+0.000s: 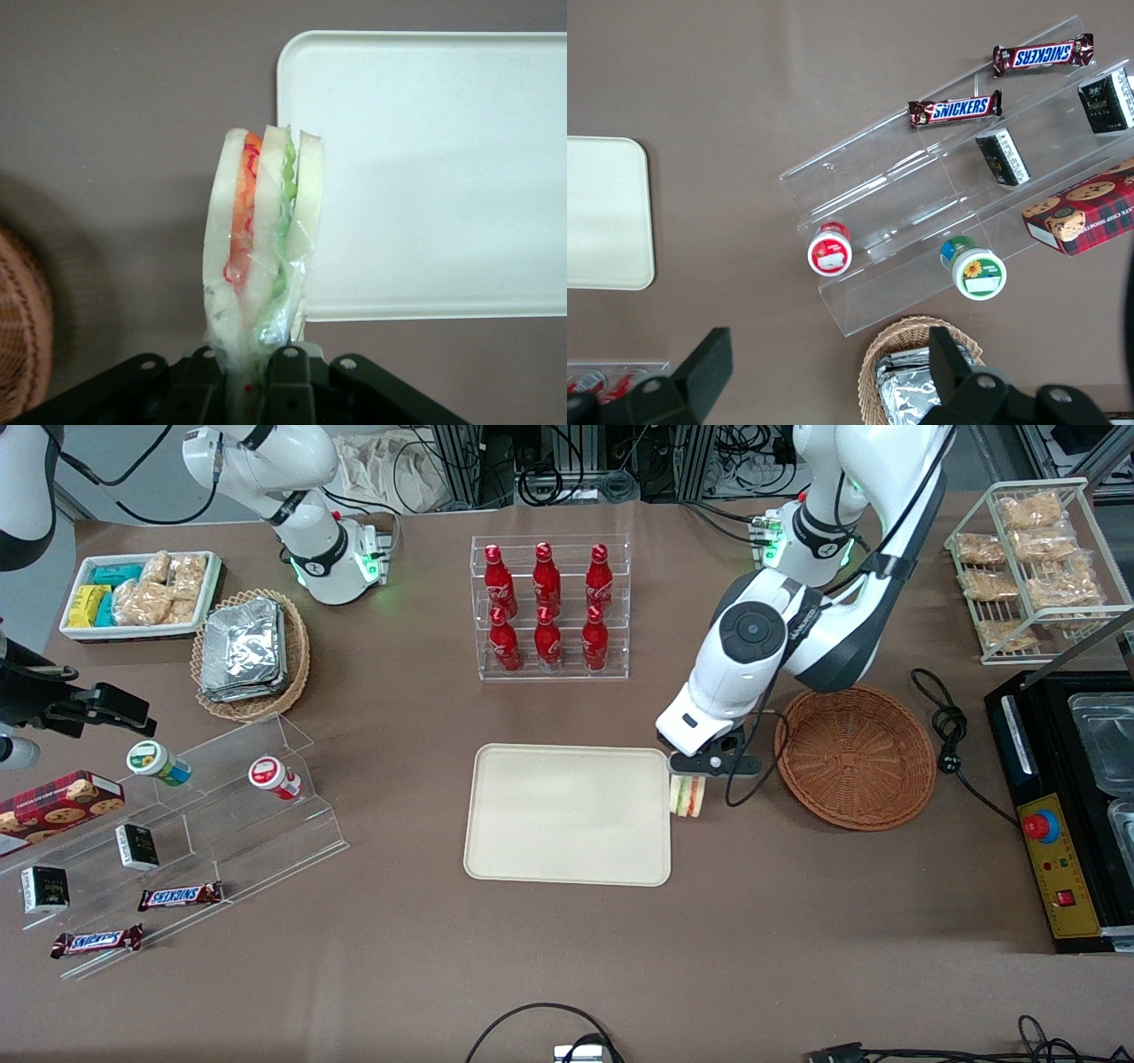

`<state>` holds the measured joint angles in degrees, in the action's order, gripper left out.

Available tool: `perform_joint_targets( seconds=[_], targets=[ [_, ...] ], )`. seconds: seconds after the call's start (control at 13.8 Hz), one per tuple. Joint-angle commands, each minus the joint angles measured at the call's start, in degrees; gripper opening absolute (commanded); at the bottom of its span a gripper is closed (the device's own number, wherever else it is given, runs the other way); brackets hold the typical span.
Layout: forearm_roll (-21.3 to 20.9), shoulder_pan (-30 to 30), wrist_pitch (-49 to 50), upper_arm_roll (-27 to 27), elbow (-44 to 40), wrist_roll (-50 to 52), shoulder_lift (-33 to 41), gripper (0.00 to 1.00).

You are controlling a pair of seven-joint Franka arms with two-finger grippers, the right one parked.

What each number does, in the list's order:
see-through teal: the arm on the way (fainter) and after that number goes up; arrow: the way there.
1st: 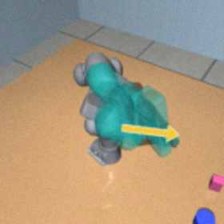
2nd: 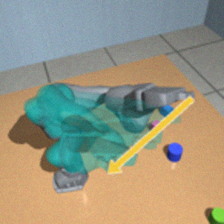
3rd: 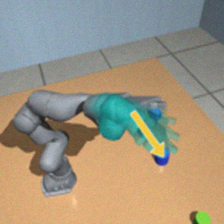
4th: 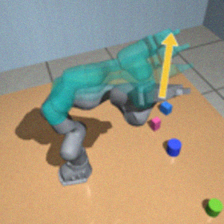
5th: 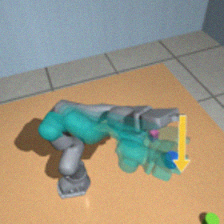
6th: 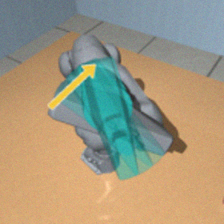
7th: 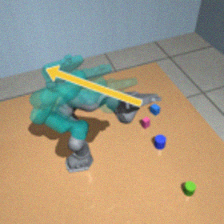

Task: Place sandwich from basket to tray
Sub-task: 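Carry the sandwich over the cream tray and lower it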

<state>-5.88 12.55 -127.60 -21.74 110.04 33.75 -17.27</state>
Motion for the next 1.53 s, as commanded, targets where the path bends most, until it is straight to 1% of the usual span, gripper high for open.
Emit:
perform_joint_targets(
  seconds=[0.0, 0.22, 0.36, 0.51, 0.65, 1.09, 1.31, 1.45],
  targets=[
    [-1.2, 2.4, 1.8, 0.5, -4.3, 2.5, -3.9, 0.1],
    [-1.3, 3.5, 1.6, 0.6, -5.2, 2.6, -6.9, 0.11],
    [-3.1, 4.2, 1.7, 0.6, -6.2, 2.6, -9.2, 0.12],
    [-3.8, 4.7, 1.6, 0.6, -7.3, 2.6, -11.5, 0.15],
    [-5.5, 5.5, 1.6, 0.6, -9.8, 3.9, -14.2, 0.15],
    [-6.1, 6.6, 1.6, 0.8, -14.2, 4.5, -19.1, 0.16],
    [-9.8, 6.6, 1.6, 0.8, -17.1, 7.1, -22.6, 0.16],
    [-10.6, 6.6, 1.6, 0.8, -17.2, 7.7, -23.2, 0.19]
  ],
)
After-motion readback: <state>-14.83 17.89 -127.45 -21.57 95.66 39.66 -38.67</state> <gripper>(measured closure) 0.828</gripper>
